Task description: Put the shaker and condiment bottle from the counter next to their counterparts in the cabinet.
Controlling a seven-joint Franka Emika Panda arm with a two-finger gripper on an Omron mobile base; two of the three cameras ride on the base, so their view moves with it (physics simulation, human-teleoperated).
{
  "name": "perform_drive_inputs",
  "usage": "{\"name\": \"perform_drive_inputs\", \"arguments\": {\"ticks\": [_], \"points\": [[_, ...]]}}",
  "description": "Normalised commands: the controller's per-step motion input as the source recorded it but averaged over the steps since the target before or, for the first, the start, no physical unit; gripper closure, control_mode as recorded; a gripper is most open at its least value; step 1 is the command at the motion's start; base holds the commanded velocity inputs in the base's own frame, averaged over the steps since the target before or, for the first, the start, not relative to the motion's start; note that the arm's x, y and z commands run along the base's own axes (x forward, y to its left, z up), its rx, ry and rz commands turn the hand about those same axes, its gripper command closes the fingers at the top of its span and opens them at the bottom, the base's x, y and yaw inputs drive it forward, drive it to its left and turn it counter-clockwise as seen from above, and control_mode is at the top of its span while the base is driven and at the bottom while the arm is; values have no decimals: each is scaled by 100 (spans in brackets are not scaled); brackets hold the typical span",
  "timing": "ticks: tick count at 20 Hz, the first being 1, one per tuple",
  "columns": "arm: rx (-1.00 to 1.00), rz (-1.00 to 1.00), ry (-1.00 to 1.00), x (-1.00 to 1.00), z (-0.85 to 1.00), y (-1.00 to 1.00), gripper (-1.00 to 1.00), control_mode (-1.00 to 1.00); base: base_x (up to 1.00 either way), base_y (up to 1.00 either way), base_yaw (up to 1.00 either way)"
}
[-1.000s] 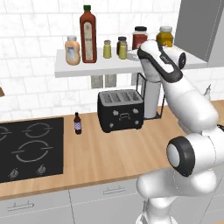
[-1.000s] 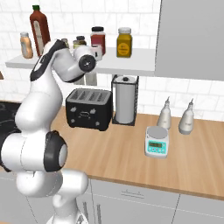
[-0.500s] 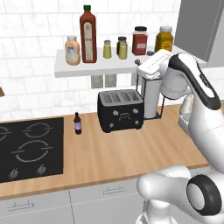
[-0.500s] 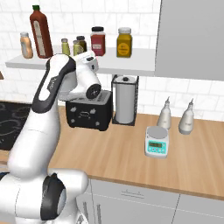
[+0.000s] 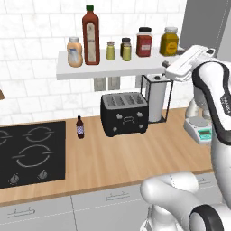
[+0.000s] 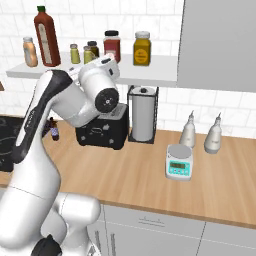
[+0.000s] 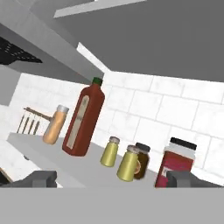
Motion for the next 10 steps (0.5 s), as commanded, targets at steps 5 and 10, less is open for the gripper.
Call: {"name": "perform_drive_inputs", "arguments": {"ticks": [5, 10], "points": [[-31, 3, 33, -94, 42, -42, -100, -100, 0, 0, 0], [-24, 24, 32, -100, 4, -24, -100, -100, 0, 0, 0]]}}
